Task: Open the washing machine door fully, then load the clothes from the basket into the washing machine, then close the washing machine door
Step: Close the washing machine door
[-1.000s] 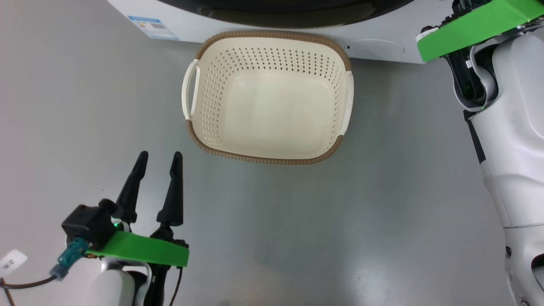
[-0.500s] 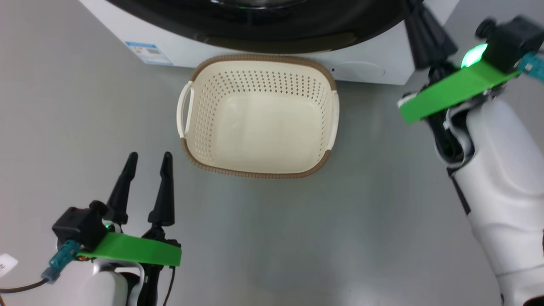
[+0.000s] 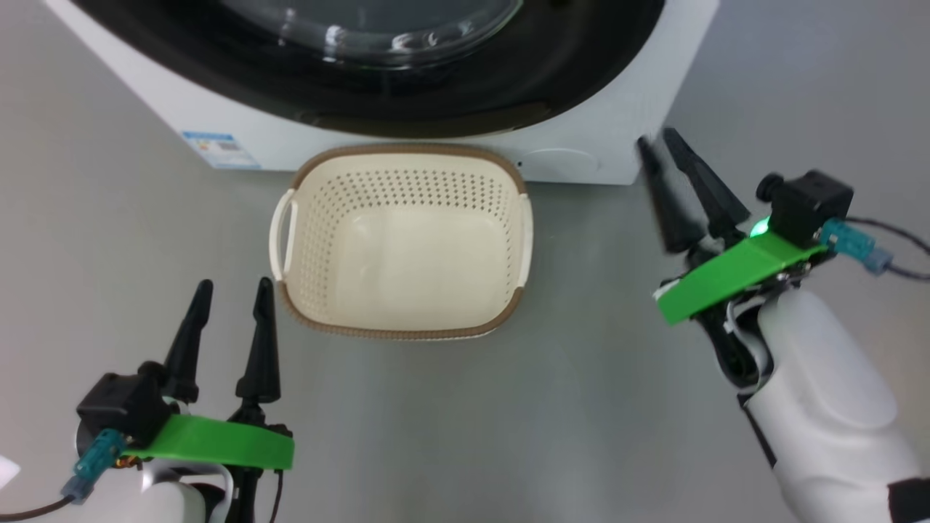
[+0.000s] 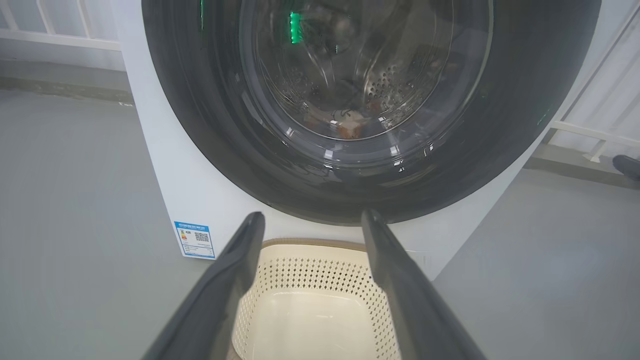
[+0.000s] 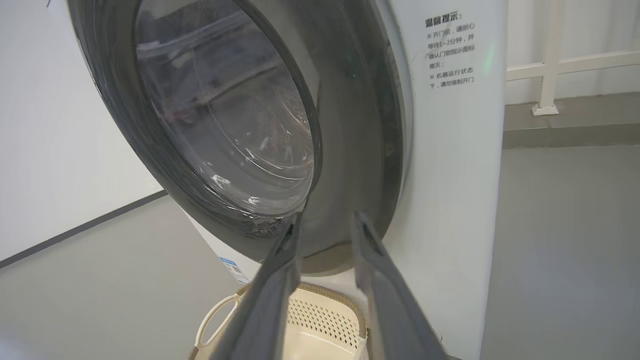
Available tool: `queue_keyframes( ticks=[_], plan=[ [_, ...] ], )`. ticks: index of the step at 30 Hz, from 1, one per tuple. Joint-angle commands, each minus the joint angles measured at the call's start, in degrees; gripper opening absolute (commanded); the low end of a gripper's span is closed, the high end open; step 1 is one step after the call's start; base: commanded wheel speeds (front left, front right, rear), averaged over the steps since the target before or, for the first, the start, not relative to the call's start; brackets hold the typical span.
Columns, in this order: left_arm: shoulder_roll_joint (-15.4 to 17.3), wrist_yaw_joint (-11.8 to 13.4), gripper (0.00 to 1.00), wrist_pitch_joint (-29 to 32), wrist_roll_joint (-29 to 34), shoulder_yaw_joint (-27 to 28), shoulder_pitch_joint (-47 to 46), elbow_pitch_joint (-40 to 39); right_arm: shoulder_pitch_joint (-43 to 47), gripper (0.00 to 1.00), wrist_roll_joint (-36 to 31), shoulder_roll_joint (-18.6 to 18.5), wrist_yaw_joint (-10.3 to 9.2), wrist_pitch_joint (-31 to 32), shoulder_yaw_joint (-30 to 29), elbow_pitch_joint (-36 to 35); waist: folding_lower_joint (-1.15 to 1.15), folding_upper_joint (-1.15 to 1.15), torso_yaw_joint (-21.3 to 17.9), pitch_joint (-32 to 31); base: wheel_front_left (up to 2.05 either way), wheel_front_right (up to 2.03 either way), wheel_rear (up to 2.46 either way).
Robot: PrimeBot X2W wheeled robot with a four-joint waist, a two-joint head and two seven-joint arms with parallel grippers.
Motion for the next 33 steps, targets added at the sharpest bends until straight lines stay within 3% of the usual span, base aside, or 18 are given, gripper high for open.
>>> queue_keyframes(
  ticks=[1,18,33],
  plan=[
    [1.1,-0.2,1.0,-0.4,0.7,2.4,0.7,-1.5,2.7,1.0,-0.7,1.7,-0.32,-0.3,0.4,-1.8,0.0,0.0,-2.1,-2.1,0.0,0.0,0.0],
    [1.1,0.0,1.0,-0.4,3.0,7.4,3.0,-1.9,14.6,1.0,-4.4,4.0,-0.32,-0.3,-3.6,-6.0,0.0,0.0,-8.8,-6.4,0.0,0.0,0.0],
    [1.1,-0.1,1.0,-0.4,3.5,9.7,8.6,-2.7,26.5,1.0,-7.2,5.1,-0.32,-0.3,-7.4,-13.0,0.0,0.0,-12.0,-13.5,0.0,0.0,0.0]
  ],
)
